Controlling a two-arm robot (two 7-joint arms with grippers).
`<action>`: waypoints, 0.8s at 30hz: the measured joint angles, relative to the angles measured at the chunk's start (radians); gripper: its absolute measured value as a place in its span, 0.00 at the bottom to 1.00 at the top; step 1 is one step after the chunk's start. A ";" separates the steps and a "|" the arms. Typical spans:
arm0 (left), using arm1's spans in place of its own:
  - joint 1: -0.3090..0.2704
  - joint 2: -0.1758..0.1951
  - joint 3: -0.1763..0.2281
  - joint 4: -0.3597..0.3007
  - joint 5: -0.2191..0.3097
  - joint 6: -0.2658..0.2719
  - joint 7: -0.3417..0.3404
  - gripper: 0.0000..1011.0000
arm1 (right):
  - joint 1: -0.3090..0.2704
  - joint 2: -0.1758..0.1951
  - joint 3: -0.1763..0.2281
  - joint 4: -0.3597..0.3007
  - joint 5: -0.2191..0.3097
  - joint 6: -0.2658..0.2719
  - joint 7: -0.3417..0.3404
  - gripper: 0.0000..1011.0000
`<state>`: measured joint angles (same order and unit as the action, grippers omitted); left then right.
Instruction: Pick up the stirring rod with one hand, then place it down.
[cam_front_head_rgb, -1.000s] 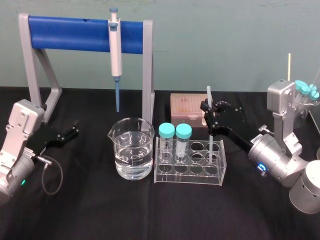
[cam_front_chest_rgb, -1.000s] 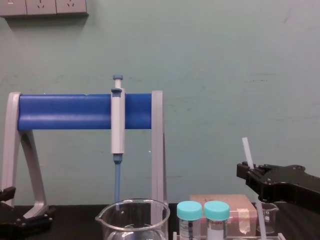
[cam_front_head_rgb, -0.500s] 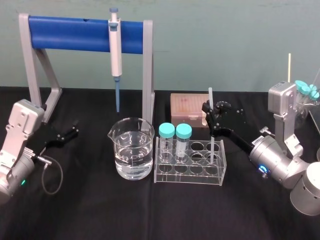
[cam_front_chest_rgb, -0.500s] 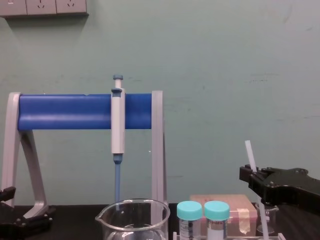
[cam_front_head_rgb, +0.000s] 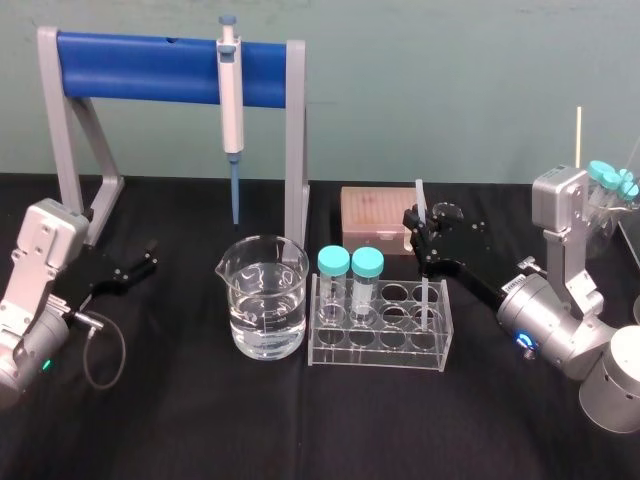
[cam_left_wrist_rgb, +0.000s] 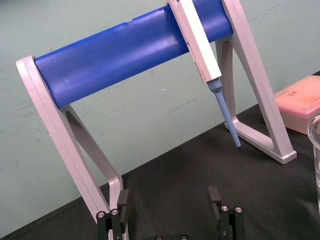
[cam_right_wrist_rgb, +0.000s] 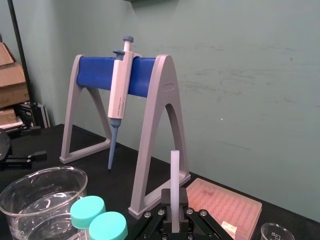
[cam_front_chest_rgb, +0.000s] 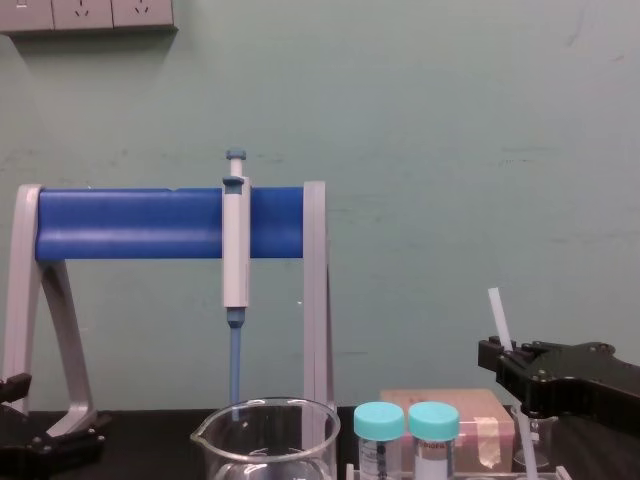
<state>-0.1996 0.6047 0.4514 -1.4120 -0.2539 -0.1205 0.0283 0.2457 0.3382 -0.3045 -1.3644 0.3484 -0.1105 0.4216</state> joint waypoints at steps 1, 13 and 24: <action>0.000 0.000 0.000 0.000 0.000 0.000 0.000 0.99 | 0.000 0.000 0.000 0.000 0.000 0.000 0.000 0.07; 0.000 0.000 0.000 0.000 0.000 0.000 0.000 0.99 | 0.000 0.000 0.000 0.000 0.002 -0.002 0.001 0.16; 0.000 0.000 0.000 0.000 0.000 0.000 0.000 0.99 | 0.000 0.000 0.000 0.000 0.003 -0.003 0.001 0.48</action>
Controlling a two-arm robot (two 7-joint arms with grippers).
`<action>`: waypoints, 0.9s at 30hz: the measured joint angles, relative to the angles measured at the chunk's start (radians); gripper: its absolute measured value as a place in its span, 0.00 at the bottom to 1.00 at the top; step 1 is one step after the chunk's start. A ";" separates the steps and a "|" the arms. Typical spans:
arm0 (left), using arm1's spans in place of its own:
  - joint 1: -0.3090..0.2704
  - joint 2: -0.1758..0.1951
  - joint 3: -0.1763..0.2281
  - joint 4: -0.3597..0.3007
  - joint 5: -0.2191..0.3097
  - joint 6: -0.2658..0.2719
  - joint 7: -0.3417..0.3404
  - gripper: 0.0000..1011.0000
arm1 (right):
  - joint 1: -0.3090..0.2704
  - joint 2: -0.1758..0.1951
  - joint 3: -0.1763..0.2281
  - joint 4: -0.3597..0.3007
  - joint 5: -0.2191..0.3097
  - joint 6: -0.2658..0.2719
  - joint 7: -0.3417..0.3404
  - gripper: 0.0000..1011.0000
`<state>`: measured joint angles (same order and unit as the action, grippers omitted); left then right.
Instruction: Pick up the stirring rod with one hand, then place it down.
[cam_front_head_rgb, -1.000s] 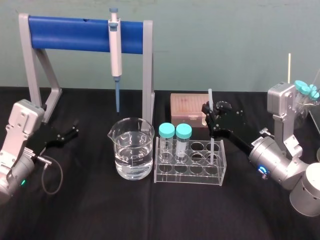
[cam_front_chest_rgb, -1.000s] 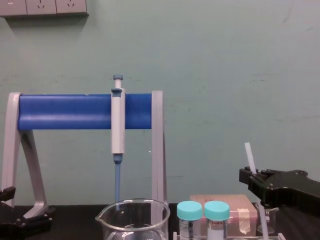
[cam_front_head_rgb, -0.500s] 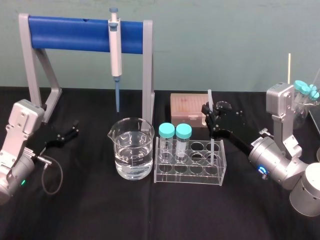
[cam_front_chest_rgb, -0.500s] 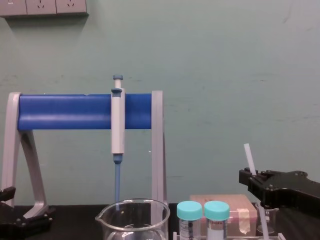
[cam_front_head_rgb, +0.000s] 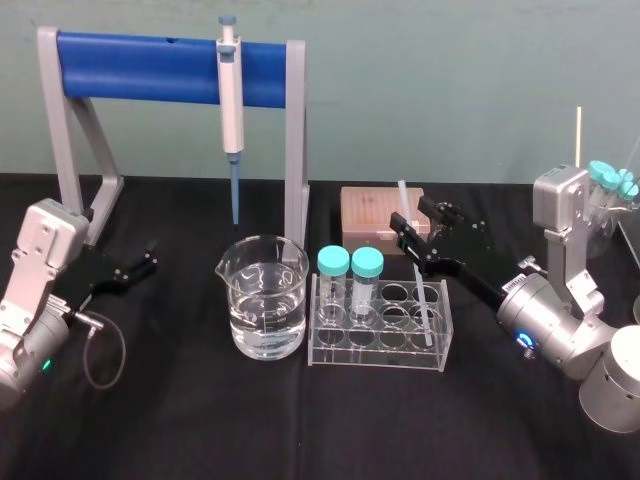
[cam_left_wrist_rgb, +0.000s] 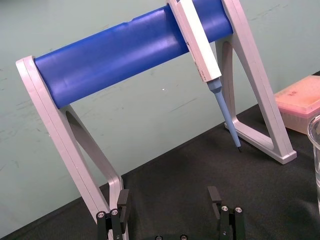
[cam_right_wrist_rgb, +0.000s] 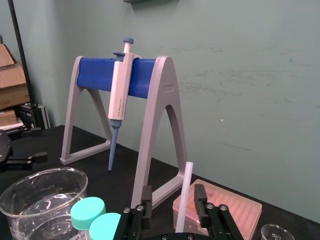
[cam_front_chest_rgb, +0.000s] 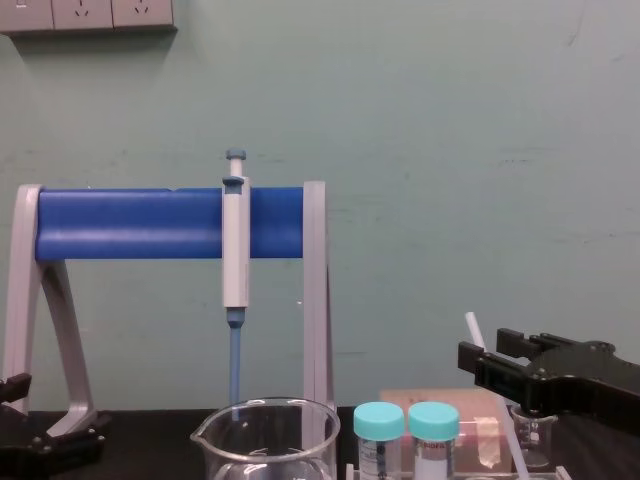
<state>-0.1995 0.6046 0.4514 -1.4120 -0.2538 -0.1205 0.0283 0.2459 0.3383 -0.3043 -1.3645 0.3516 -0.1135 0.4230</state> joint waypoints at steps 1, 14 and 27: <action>0.000 0.000 0.000 0.000 0.000 0.000 0.000 0.99 | 0.000 0.000 0.000 0.000 0.000 0.000 0.000 0.53; 0.000 0.000 0.000 0.000 0.000 0.000 0.000 0.99 | 0.000 0.000 0.000 0.000 0.000 0.000 0.001 0.91; 0.000 0.000 0.000 0.000 0.000 0.000 0.000 0.99 | -0.016 0.004 0.053 -0.064 -0.014 -0.051 -0.050 0.99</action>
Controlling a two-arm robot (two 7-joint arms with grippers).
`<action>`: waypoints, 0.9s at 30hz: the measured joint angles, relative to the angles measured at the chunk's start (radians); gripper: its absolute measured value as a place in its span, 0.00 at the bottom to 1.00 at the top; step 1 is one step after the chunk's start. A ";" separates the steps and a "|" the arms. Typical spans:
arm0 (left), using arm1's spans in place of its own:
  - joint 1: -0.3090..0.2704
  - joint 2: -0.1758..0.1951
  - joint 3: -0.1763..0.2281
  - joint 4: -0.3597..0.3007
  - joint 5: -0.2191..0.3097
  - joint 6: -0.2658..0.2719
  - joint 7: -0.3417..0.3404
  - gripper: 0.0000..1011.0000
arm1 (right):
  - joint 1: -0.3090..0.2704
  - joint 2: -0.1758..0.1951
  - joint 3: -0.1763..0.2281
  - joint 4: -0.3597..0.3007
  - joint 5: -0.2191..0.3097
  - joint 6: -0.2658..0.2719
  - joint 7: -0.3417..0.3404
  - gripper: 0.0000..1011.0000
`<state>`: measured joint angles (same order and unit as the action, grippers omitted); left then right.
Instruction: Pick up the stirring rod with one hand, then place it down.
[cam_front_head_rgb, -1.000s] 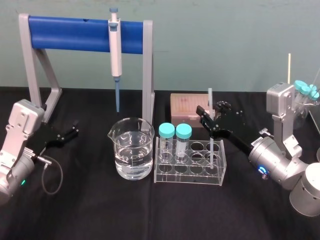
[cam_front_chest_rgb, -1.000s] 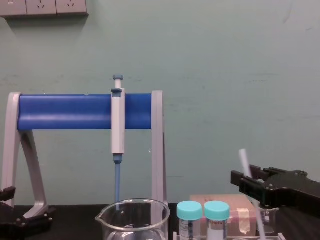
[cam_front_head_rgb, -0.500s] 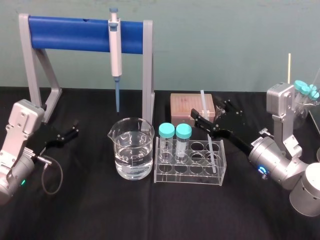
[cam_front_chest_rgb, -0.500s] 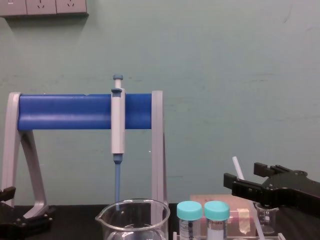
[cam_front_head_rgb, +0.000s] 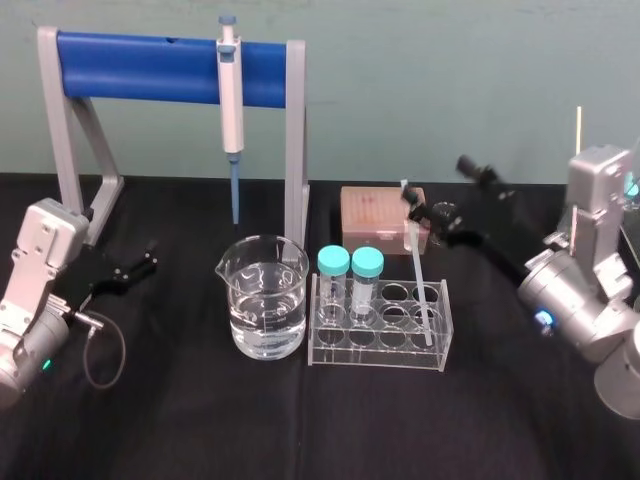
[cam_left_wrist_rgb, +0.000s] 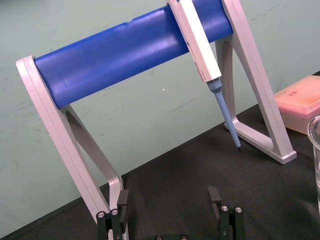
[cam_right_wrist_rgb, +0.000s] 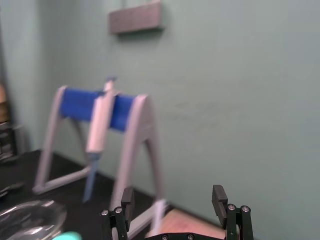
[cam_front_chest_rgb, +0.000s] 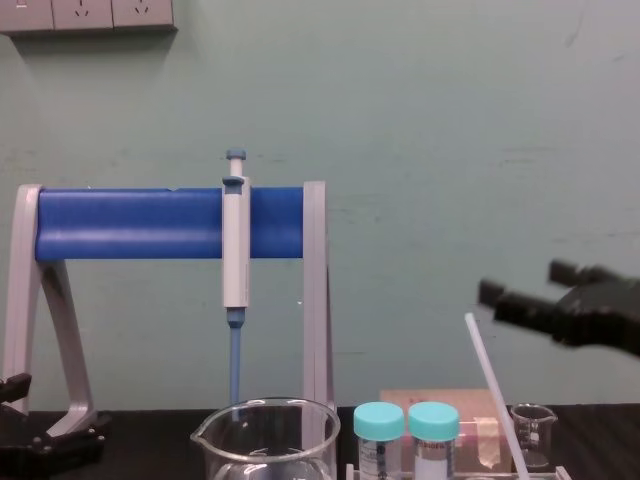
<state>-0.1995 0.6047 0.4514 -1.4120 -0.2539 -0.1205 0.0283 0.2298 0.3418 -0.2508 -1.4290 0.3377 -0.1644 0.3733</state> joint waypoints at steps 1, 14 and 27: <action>0.000 0.000 0.000 0.000 0.000 0.000 0.000 0.99 | -0.003 -0.001 0.006 -0.006 -0.007 -0.003 -0.015 0.99; 0.000 0.000 0.000 0.000 0.000 0.000 0.000 0.99 | -0.054 -0.048 0.077 0.005 -0.099 0.094 -0.197 0.99; 0.000 0.000 0.000 0.000 0.000 0.000 0.000 0.99 | -0.053 -0.061 0.079 0.046 -0.116 0.139 -0.196 0.99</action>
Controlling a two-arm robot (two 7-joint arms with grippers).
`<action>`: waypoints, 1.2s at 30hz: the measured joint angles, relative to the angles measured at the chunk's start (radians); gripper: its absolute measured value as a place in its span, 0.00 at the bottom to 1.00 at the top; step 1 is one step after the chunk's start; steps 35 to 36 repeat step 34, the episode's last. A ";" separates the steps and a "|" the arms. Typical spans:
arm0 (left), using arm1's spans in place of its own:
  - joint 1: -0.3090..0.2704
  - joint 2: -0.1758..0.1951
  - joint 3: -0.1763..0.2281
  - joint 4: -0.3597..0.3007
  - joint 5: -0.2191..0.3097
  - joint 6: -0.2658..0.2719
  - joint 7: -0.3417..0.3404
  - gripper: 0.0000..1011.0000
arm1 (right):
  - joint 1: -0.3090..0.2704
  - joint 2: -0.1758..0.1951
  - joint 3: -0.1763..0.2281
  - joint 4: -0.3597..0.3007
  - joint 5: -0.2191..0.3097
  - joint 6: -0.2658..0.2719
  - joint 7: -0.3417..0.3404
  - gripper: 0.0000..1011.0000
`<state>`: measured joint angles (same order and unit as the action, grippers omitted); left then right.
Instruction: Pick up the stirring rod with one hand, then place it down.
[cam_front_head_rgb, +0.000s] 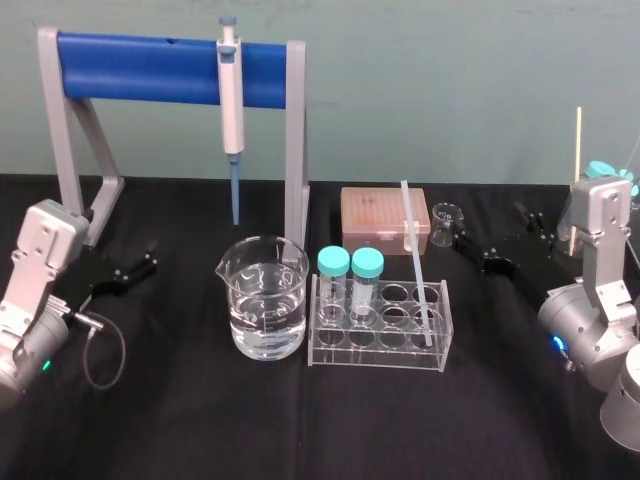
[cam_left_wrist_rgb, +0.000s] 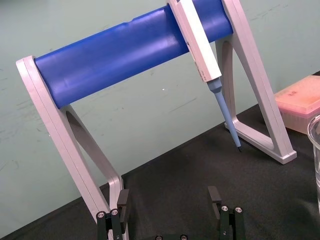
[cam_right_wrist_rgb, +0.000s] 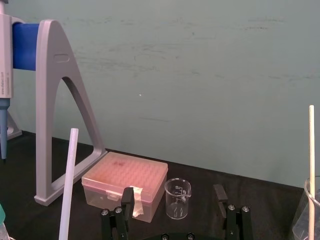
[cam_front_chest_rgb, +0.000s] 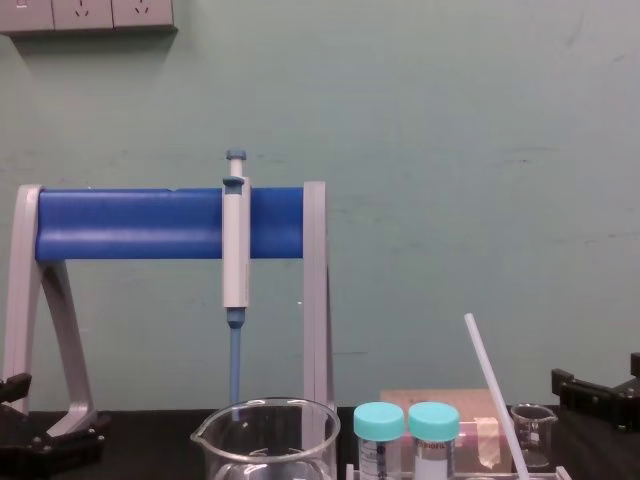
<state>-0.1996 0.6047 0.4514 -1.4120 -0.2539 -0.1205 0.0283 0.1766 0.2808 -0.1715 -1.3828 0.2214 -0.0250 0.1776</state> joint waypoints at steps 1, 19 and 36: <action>0.000 0.000 0.000 0.000 0.000 0.000 0.000 0.99 | 0.000 0.000 0.000 -0.001 0.000 -0.001 0.000 0.99; 0.000 0.000 0.000 0.000 0.000 0.000 0.000 0.99 | 0.000 0.002 -0.001 -0.005 0.005 -0.007 0.002 0.99; 0.000 0.000 0.000 0.000 0.000 0.000 0.000 0.99 | 0.000 0.002 -0.002 -0.006 0.006 -0.008 0.002 0.99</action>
